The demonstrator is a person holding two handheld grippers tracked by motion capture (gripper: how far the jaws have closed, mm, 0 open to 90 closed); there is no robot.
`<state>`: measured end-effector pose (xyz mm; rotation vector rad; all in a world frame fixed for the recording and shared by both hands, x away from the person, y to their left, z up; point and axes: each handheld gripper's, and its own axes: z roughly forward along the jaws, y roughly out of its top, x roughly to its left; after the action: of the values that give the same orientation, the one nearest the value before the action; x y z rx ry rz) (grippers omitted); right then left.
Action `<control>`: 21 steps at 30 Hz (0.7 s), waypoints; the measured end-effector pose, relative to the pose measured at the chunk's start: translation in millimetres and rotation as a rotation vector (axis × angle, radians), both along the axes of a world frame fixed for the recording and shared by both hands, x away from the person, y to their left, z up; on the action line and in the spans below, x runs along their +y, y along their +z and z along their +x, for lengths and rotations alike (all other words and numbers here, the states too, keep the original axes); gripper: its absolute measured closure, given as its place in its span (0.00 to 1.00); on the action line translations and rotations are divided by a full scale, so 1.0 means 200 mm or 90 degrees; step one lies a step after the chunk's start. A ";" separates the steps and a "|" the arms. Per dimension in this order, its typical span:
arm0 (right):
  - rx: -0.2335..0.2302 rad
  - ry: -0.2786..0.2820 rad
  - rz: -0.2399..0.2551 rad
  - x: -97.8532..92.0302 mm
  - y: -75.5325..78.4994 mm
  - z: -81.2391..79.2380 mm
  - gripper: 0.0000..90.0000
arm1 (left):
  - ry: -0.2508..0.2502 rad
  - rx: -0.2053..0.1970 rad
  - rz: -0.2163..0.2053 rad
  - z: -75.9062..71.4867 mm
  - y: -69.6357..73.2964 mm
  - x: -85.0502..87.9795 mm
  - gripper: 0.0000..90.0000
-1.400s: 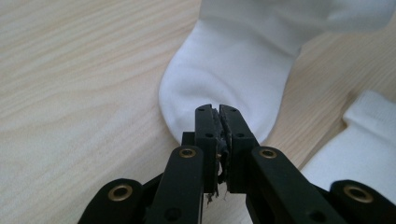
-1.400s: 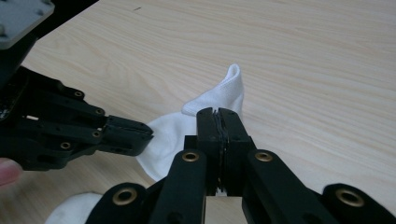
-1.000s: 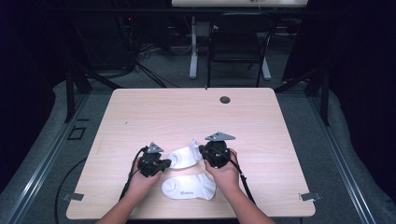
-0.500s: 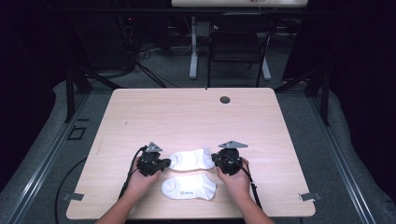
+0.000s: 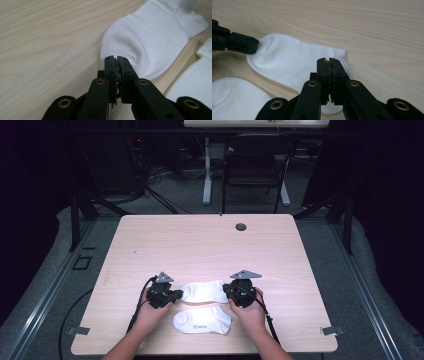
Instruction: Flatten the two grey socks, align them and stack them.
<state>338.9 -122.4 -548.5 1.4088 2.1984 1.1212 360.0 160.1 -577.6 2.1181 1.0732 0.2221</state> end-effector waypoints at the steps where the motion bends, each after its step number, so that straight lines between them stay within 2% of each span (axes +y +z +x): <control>1: 0.007 0.001 -0.007 0.02 -0.02 0.01 0.97 | 0.000 0.000 0.000 0.00 0.00 0.00 0.96; 8: 0.028 -0.023 -0.037 0.03 -0.11 0.09 0.97 | -0.002 0.002 -0.002 0.00 0.00 0.00 0.96; 13: 0.035 -0.037 -0.047 0.00 -0.13 0.11 0.97 | -0.003 0.004 -0.005 0.00 0.00 0.01 0.96; 21: 0.041 -0.036 -0.045 -0.01 -0.14 0.11 1.00 | 0.004 0.007 -0.003 0.00 0.00 0.03 0.96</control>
<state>361.6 -125.1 -576.6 1.4877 2.2045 0.9831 359.8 166.0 -577.3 2.1145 1.0865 0.2111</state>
